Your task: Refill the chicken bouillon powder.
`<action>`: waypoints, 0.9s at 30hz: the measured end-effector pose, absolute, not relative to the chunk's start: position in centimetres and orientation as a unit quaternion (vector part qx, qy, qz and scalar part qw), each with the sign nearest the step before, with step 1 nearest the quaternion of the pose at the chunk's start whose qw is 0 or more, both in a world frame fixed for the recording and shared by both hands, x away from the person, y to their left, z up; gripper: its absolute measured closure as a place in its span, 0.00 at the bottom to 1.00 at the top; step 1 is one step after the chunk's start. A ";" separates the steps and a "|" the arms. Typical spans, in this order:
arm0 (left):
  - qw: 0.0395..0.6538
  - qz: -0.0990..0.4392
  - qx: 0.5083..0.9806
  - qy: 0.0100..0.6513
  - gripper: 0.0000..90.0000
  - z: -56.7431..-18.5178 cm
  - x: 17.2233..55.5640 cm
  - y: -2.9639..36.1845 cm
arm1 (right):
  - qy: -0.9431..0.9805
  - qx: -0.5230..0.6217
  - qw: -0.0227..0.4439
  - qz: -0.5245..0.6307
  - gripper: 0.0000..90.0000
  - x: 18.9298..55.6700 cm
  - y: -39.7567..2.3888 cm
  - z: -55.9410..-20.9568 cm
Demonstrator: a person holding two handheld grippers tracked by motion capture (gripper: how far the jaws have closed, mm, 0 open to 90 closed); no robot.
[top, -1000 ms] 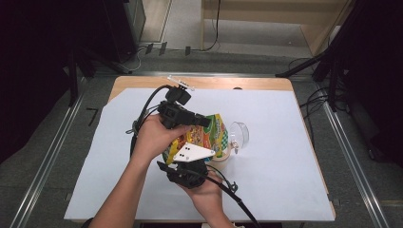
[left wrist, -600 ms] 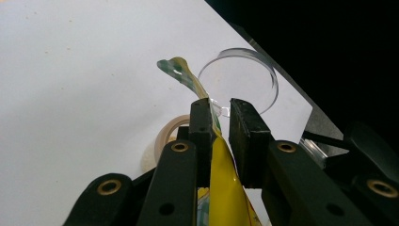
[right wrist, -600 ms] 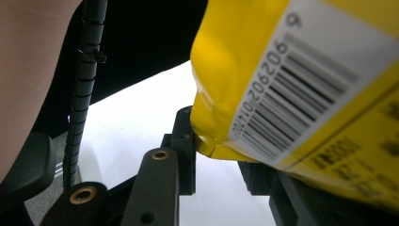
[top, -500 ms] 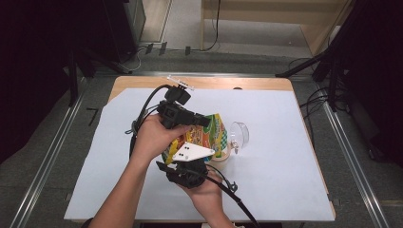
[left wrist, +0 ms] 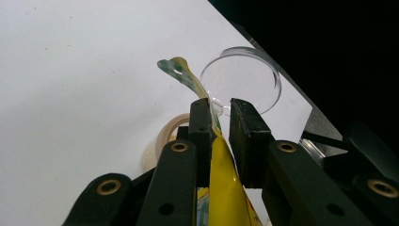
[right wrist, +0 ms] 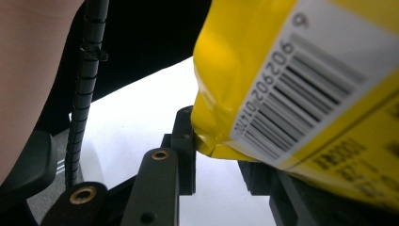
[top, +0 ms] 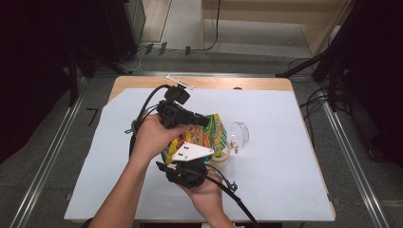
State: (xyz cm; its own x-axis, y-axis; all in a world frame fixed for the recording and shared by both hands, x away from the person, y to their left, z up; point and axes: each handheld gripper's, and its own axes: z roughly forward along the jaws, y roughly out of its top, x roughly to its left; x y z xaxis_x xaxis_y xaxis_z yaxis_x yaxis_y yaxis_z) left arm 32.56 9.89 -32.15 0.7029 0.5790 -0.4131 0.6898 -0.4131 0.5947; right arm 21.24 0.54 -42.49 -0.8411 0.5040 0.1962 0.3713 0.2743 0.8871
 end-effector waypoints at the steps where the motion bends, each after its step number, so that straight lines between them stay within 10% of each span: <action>1: 0.388 -0.073 0.837 0.379 0.88 -32.2 32.6 9.9 | 0.796 0.274 0.062 0.536 0.80 21.2 0.5 -42.5; 27: 0.376 -0.093 0.843 0.372 0.88 -32.9 32.7 9.9 | 0.799 0.262 0.069 0.537 0.80 21.3 0.4 -43.7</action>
State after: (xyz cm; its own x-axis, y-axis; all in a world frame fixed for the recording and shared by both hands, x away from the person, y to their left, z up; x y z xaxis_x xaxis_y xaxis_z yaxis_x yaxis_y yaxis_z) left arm 32.70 9.94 -32.87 0.7052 0.5582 -0.4372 0.6984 -0.4401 0.5644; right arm 21.28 0.42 -43.69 -0.8526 0.4939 0.1707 0.3446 0.2858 0.8942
